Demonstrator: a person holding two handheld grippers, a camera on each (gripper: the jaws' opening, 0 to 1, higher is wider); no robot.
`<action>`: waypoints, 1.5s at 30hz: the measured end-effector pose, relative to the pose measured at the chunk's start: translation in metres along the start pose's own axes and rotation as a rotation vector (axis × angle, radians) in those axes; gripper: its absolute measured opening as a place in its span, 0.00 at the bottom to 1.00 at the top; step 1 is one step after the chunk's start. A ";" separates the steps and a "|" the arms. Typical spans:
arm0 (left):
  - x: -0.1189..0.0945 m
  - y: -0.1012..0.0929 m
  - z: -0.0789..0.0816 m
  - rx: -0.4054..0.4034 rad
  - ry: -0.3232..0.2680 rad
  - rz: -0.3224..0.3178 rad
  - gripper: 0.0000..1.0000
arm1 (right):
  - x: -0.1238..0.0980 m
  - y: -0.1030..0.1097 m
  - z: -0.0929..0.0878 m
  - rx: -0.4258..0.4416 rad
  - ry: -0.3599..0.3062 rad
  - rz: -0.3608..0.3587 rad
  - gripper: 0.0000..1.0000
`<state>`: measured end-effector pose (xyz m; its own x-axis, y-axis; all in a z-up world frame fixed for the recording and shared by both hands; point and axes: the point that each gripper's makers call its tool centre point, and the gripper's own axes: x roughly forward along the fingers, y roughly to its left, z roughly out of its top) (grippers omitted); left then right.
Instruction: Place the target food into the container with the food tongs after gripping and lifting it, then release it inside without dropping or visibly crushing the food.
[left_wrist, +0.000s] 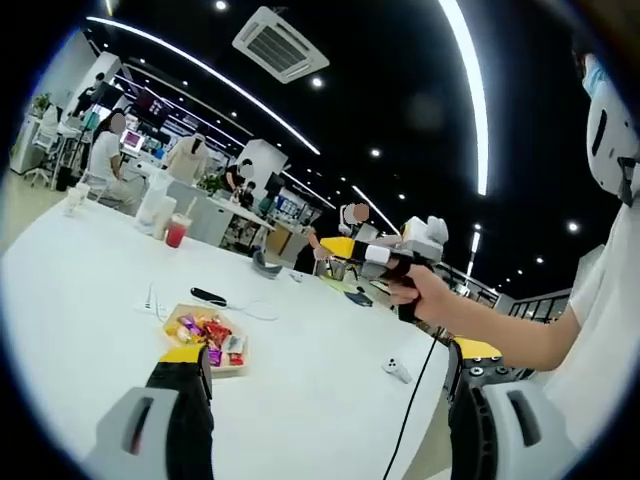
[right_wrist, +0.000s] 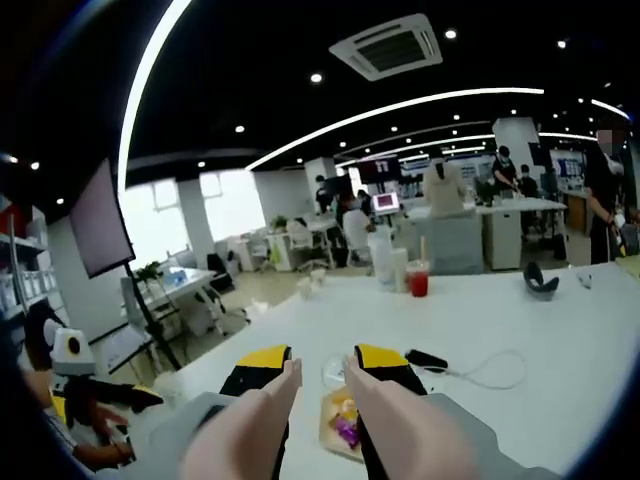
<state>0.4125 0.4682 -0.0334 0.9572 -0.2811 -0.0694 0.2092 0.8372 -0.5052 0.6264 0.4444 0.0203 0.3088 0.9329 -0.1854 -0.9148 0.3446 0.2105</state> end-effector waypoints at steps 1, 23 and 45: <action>0.000 0.000 -0.001 0.001 0.009 -0.002 0.99 | -0.001 0.001 0.000 0.004 -0.003 0.001 0.24; 0.021 -0.021 0.022 0.002 0.008 -0.121 0.99 | -0.025 0.007 -0.001 0.020 -0.066 -0.002 0.24; 0.035 -0.039 0.037 0.032 -0.021 -0.171 0.99 | -0.031 0.012 -0.009 0.041 -0.041 0.061 0.24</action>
<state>0.4452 0.4433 0.0156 0.9108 -0.4116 0.0333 0.3756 0.7923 -0.4808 0.6032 0.4183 0.0203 0.2643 0.9553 -0.1322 -0.9211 0.2906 0.2592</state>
